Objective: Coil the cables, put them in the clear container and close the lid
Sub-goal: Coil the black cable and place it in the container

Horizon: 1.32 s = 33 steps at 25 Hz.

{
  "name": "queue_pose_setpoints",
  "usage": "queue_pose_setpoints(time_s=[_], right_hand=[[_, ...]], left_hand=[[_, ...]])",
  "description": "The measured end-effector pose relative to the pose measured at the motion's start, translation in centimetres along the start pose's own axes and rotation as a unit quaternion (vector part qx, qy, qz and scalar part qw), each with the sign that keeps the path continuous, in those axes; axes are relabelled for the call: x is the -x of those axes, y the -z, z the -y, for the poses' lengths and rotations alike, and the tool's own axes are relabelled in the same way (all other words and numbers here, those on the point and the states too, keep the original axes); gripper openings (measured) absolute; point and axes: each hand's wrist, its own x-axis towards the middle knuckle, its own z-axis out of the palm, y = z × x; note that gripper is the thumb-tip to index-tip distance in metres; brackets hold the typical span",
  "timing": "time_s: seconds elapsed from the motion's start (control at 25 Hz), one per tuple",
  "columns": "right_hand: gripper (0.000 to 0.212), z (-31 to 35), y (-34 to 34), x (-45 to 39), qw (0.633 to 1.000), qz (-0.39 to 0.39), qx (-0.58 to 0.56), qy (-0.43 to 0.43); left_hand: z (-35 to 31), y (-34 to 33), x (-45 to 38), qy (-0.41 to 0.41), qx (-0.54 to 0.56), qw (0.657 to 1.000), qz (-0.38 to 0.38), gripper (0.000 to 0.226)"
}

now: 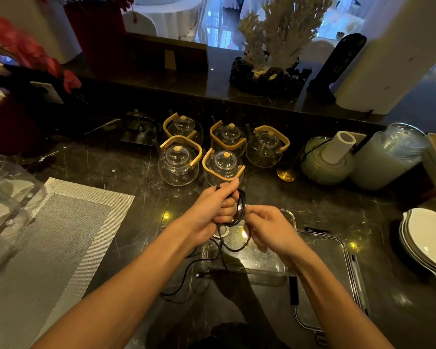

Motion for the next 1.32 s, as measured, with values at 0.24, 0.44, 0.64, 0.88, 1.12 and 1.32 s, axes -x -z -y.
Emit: queue_pose_setpoints(time_s=[0.24, 0.44, 0.64, 0.88, 1.12, 1.32], right_hand=[[0.019, -1.3, 0.6, -1.8, 0.916, 0.011, -0.395, -0.070], [0.021, -2.3, -0.2, -1.3, 0.987, -0.040, -0.145, -0.048], [0.020, -2.5, -0.3, -0.7, 0.989, -0.041, -0.136, 0.030], [0.024, -3.5, -0.2, -1.0, 0.987, 0.019, -0.157, 0.042], [0.020, -3.3, -1.9, -1.0, 0.974, 0.043, -0.219, 0.038], [0.028, -2.2, -4.0, -1.1, 0.995, -0.056, -0.062, 0.053]], left_hand=[[0.0, -0.2, 0.2, 0.010, 0.081, 0.996, 0.046, 0.032], [0.1, -0.2, 0.0, 0.003, 0.048, 0.998, 0.028, 0.033], [0.1, -0.2, -0.3, -0.025, 0.026, 0.999, -0.015, 0.031], [0.1, 0.4, -0.4, -0.007, 0.073, 0.996, -0.047, 0.030], [1.5, 0.4, -0.7, 0.005, 0.026, 0.993, -0.117, 0.028], [1.9, 0.3, -1.2, 0.018, 0.028, 0.988, -0.148, 0.023]])
